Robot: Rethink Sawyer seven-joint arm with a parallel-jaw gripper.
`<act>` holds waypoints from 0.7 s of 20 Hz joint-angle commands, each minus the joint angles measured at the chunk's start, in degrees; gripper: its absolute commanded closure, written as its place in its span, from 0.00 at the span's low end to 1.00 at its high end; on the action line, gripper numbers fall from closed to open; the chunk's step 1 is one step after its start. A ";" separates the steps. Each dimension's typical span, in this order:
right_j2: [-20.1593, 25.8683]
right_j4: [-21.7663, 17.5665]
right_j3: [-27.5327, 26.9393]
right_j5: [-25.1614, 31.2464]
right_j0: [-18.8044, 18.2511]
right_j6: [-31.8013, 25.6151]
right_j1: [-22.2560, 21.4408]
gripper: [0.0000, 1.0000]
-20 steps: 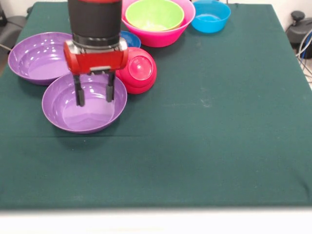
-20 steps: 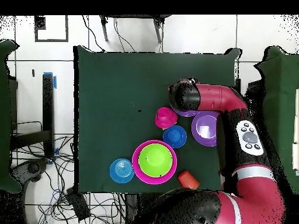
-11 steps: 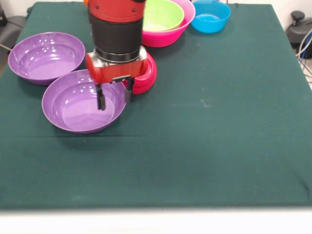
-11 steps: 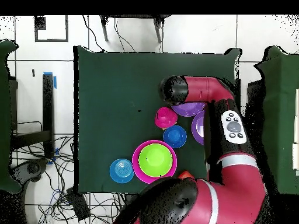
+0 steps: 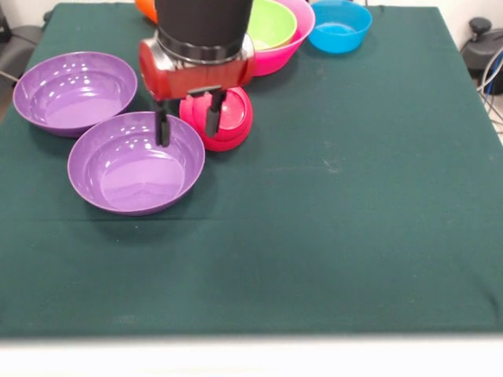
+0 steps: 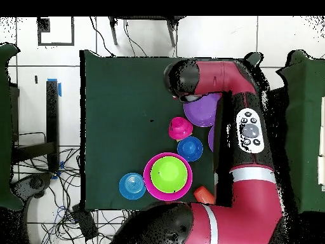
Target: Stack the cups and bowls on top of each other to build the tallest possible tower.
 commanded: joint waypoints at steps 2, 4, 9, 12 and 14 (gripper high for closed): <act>3.95 -1.88 0.26 0.54 -0.84 -9.54 0.58 0.00; 3.67 -2.10 2.22 -1.78 -1.45 -8.33 1.67 0.00; 3.93 -1.97 3.97 -3.59 -2.18 -7.15 3.17 0.00; 4.27 -1.74 3.98 -4.46 -2.24 -6.54 3.93 0.00; 4.47 -1.48 4.09 -4.86 -2.53 -6.56 4.24 0.00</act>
